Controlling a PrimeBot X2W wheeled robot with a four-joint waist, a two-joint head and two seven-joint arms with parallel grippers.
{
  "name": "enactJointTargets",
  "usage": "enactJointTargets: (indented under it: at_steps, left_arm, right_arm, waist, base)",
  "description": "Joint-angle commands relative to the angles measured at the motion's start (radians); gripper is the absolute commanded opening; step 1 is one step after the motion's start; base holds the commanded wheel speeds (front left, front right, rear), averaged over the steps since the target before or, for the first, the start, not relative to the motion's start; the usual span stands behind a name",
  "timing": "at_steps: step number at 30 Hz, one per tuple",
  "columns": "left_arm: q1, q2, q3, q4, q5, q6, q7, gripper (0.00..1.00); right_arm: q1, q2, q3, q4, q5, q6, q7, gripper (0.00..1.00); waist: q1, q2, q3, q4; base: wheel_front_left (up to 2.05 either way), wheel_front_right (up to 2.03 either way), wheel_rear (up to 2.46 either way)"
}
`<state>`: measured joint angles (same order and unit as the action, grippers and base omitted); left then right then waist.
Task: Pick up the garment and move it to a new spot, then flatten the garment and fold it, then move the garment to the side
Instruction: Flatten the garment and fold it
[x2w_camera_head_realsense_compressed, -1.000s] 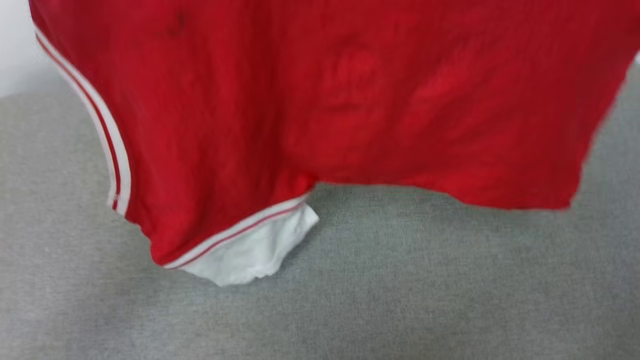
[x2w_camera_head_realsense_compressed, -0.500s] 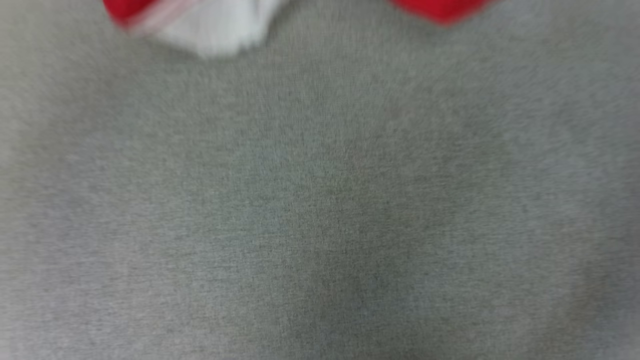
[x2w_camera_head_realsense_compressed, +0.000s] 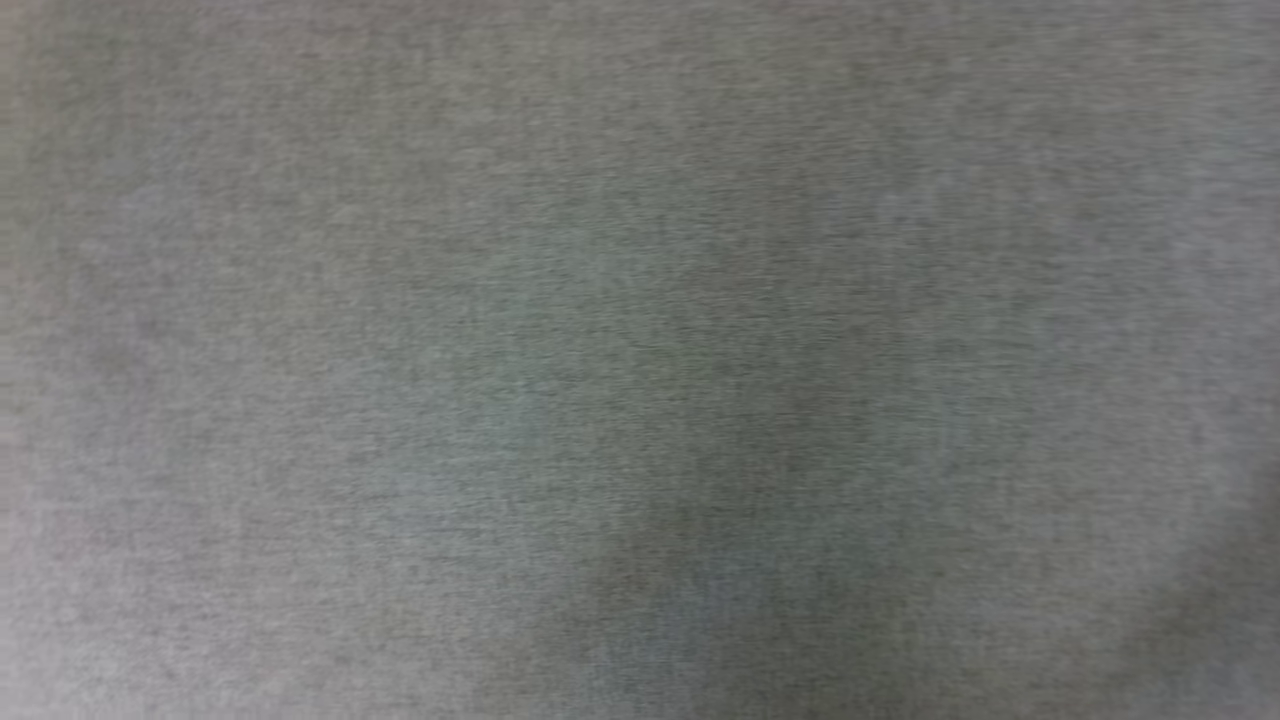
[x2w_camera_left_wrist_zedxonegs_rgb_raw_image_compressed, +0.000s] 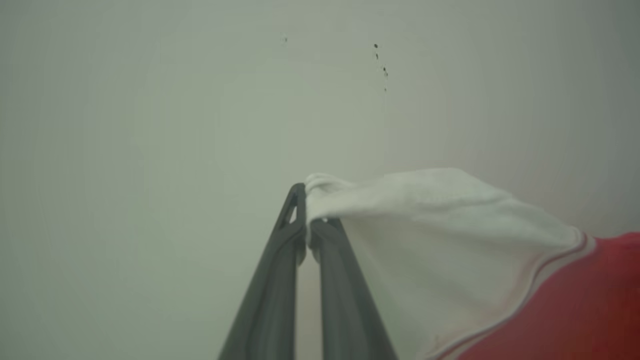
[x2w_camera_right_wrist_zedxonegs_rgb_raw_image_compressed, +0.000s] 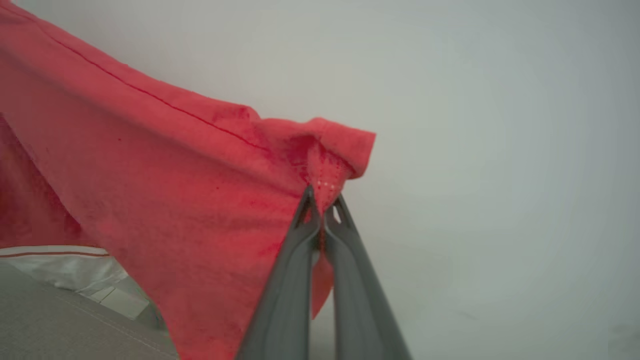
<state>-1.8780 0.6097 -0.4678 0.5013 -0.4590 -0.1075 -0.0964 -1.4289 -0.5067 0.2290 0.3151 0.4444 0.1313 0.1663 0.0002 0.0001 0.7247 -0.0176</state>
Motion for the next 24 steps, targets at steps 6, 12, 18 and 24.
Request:
enactJointTargets:
  at_steps: [6, 12, 18, 24]
  left_arm:
    - [0.260, -0.044, -0.055, 0.033, -0.034, 0.002, -0.079, 0.00]
    - [0.494, -0.066, -0.097, -0.003, -0.059, 0.024, -0.105, 0.00]
    - [0.808, -0.057, -0.155, -0.136, -0.089, 0.081, -0.091, 0.00]
    - [1.100, 0.006, -0.199, -0.309, -0.125, 0.148, -0.045, 0.00]
  right_arm:
    - [0.134, -0.033, 0.060, 0.072, 0.012, -0.001, -0.076, 0.00]
    - [0.267, -0.058, 0.105, 0.114, 0.050, -0.001, -0.103, 0.00]
    - [0.467, -0.107, 0.156, 0.121, 0.117, -0.001, -0.112, 0.00]
    - [0.691, -0.162, 0.192, 0.077, 0.218, -0.001, -0.090, 0.00]
  waist:
    - [-0.0002, -0.0001, -0.025, 0.059]
    - [-0.0002, -0.0001, -0.101, 0.092]
    - [-0.0002, -0.0001, -0.225, 0.134]
    - [-0.0002, -0.0001, -0.354, 0.168]
  base:
    - [0.00, 0.00, 0.00]
    - [0.00, 0.00, 0.00]
    - [0.00, 0.00, 0.00]
    - [0.00, 0.00, 0.00]
